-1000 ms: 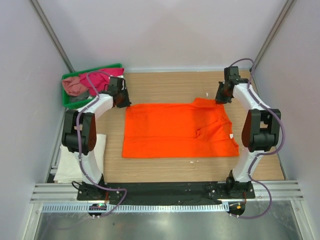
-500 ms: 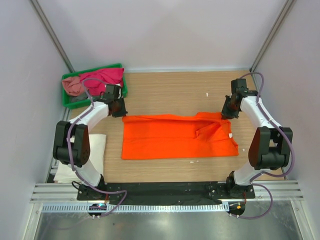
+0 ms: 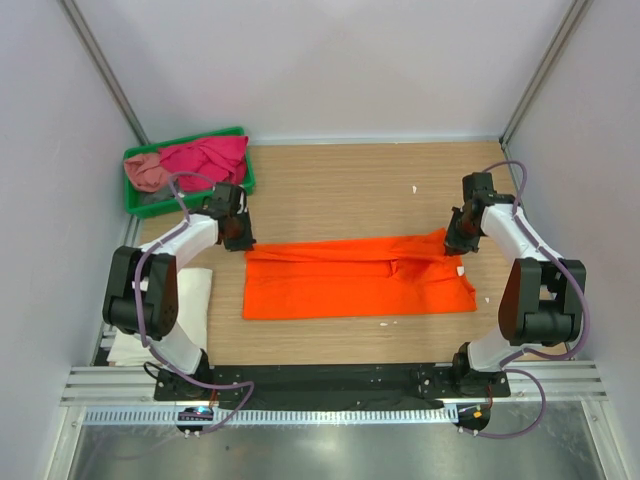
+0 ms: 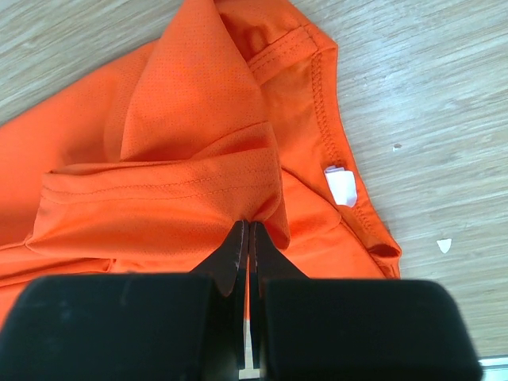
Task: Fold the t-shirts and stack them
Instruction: Fold the tshirt
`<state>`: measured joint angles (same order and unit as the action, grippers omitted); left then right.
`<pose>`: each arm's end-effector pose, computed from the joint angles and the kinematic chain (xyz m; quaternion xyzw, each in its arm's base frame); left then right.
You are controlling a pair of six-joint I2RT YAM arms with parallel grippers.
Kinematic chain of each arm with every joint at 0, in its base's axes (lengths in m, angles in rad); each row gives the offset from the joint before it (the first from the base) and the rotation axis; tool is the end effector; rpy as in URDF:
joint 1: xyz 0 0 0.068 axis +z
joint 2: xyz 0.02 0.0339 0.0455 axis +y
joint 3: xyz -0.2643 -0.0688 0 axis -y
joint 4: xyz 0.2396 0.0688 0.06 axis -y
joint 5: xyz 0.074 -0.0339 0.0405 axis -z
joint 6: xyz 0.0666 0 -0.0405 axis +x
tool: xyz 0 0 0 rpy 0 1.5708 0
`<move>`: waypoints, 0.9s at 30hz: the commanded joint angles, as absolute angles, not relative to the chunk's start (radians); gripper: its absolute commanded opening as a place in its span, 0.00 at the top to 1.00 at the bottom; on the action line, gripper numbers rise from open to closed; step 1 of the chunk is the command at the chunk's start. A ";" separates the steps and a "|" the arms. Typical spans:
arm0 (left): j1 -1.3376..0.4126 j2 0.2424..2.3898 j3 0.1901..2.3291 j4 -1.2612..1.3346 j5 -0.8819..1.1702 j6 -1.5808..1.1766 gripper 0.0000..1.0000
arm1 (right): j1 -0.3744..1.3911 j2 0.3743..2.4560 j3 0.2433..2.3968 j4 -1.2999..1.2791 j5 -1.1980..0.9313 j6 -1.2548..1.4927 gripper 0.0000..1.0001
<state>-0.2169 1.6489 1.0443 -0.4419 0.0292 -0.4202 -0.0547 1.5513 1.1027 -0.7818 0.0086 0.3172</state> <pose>0.3338 -0.0755 0.1685 -0.0942 0.9611 -0.0945 0.2417 0.3032 -0.0172 0.1954 0.1829 0.9684 0.0180 0.1685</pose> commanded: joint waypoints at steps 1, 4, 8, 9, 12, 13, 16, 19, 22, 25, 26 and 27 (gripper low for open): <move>-0.218 1.620 1.031 -0.451 0.029 -0.439 1.00 | -0.061 1.528 1.097 -0.744 0.032 0.316 0.99; -0.219 1.632 1.031 -0.454 0.028 -0.443 1.00 | -0.061 1.537 1.088 -0.732 0.029 0.314 0.99; -0.221 1.651 1.037 -0.459 0.026 -0.448 1.00 | -0.061 1.549 1.080 -0.719 0.015 0.318 0.99; -0.221 1.655 1.035 -0.459 0.025 -0.449 1.00 | -0.061 1.552 1.077 -0.719 0.014 0.318 0.99; -0.221 1.658 1.032 -0.459 0.021 -0.459 1.00 | -0.061 1.552 1.066 -0.721 0.012 0.316 0.99; -0.219 1.660 1.029 -0.462 0.017 -0.463 0.98 | -0.061 1.548 1.065 -0.724 0.014 0.316 0.99; -0.219 1.648 1.023 -0.478 0.006 -0.486 0.90 | -0.061 1.531 1.046 -0.735 0.012 0.319 0.99; -0.219 1.628 1.013 -0.500 -0.037 -0.508 0.75 | -0.061 1.500 1.020 -0.744 0.029 0.321 0.98; -0.219 1.585 1.005 -0.534 -0.081 -0.546 0.53 | -0.063 1.470 0.985 -0.742 0.073 0.305 0.78; -0.219 1.504 1.011 -0.575 -0.116 -0.561 0.50 | -0.077 1.437 1.009 -0.749 0.089 0.287 0.68; -0.219 1.479 1.014 -0.577 -0.127 -0.560 0.50 | -0.078 1.431 1.028 -0.753 0.083 0.288 0.64; -0.221 1.432 1.017 -0.575 -0.129 -0.560 0.51 | -0.078 1.425 1.061 -0.755 0.065 0.293 0.60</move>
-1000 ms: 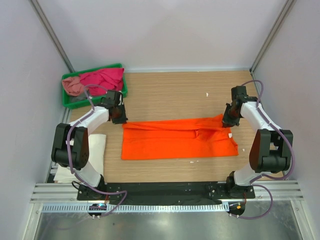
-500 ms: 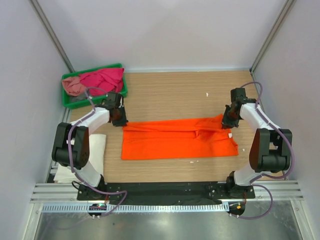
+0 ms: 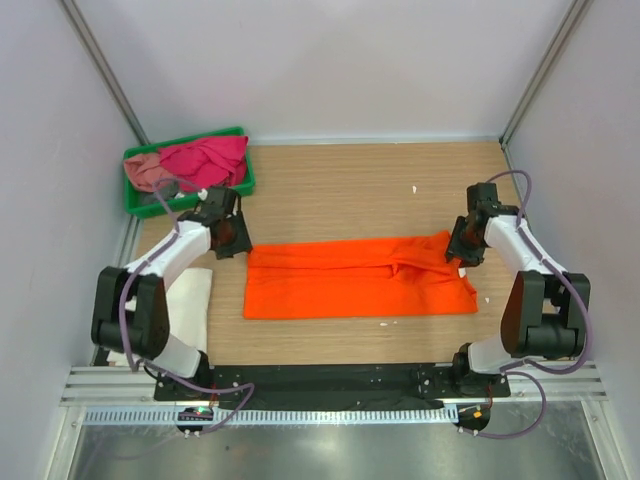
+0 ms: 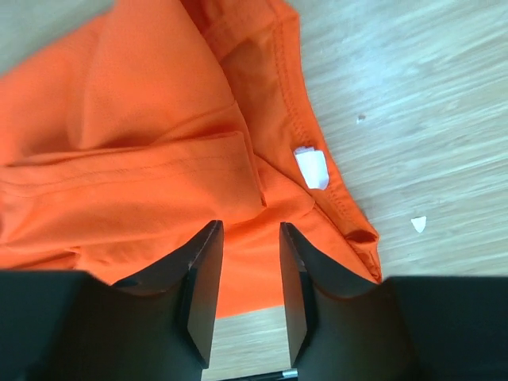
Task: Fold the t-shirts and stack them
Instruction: Fold the tshirt
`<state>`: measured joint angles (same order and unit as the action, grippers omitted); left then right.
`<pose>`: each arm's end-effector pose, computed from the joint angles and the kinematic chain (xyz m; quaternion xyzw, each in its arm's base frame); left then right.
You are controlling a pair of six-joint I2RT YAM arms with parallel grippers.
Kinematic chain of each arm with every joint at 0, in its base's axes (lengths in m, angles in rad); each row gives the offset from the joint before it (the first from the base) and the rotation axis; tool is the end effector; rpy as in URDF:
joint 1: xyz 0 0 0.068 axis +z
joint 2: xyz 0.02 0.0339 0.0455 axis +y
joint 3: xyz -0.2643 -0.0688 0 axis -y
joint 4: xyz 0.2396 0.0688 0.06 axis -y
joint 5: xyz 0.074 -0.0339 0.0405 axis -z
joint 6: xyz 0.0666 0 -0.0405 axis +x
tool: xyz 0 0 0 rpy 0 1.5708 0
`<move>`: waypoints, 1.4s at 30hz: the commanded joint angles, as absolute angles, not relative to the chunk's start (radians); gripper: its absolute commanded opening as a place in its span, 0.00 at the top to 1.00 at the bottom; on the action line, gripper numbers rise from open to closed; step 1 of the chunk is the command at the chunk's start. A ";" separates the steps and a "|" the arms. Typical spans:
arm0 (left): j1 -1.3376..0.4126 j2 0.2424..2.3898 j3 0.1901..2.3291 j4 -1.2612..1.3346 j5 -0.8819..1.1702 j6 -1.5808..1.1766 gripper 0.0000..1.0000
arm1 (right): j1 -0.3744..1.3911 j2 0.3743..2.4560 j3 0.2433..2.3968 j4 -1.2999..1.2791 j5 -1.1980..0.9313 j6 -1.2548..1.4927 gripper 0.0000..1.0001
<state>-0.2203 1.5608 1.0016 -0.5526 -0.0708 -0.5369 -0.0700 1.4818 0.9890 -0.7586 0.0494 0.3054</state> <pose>0.3079 -0.0641 0.1756 -0.1614 0.9597 -0.0520 0.2240 0.2792 -0.0229 0.1828 0.1880 0.9689 -0.0055 0.1607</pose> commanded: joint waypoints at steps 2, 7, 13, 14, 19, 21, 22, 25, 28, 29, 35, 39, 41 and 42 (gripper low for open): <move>-0.219 1.404 1.025 -0.554 -0.106 -0.548 0.53 | -0.078 1.419 1.086 -0.729 -0.021 0.316 0.57; -0.238 1.506 1.077 -0.433 0.196 -0.515 0.62 | -0.025 1.508 1.130 -0.626 -0.230 0.405 0.54; -0.281 1.707 1.144 -0.365 0.389 -0.523 0.66 | 0.210 1.673 1.241 -0.588 -0.277 0.486 0.54; -0.285 1.726 1.155 -0.374 0.391 -0.526 0.67 | 0.228 1.695 1.264 -0.586 -0.284 0.498 0.55; -0.296 1.787 1.183 -0.403 0.383 -0.543 0.71 | 0.288 1.795 1.318 -0.614 -0.278 0.523 0.72; -0.296 1.792 1.175 -0.420 0.373 -0.545 0.73 | 0.293 1.819 1.315 -0.609 -0.291 0.525 0.76; -0.296 1.790 1.174 -0.431 0.367 -0.545 0.74 | 0.293 1.825 1.312 -0.606 -0.296 0.526 0.76; -0.299 1.750 1.137 -0.443 0.351 -0.546 0.75 | 0.295 1.839 1.301 -0.603 -0.304 0.525 0.78; -0.299 1.709 1.094 -0.449 0.348 -0.552 0.75 | 0.296 1.848 1.286 -0.603 -0.330 0.526 0.81; -0.298 1.701 1.083 -0.449 0.356 -0.554 0.75 | 0.298 1.844 1.270 -0.603 -0.337 0.526 0.81; -0.304 1.646 1.029 -0.475 0.362 -0.565 0.75 | 0.304 1.790 1.169 -0.581 -0.388 0.534 0.81; -0.307 1.598 0.987 -0.494 0.359 -0.571 0.75 | 0.307 1.741 1.106 -0.562 -0.402 0.548 0.81; -0.308 1.579 0.970 -0.511 0.354 -0.574 0.75 | 0.308 1.714 1.078 -0.554 -0.410 0.554 0.81; -0.307 1.572 0.953 -0.515 0.353 -0.577 0.75 | 0.308 1.703 1.048 -0.554 -0.414 0.557 0.82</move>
<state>-0.3012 1.6241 0.9806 -0.4805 0.3408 -0.5655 0.3016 1.7866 1.0794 -0.5823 -0.3775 0.5339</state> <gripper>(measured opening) 0.251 0.186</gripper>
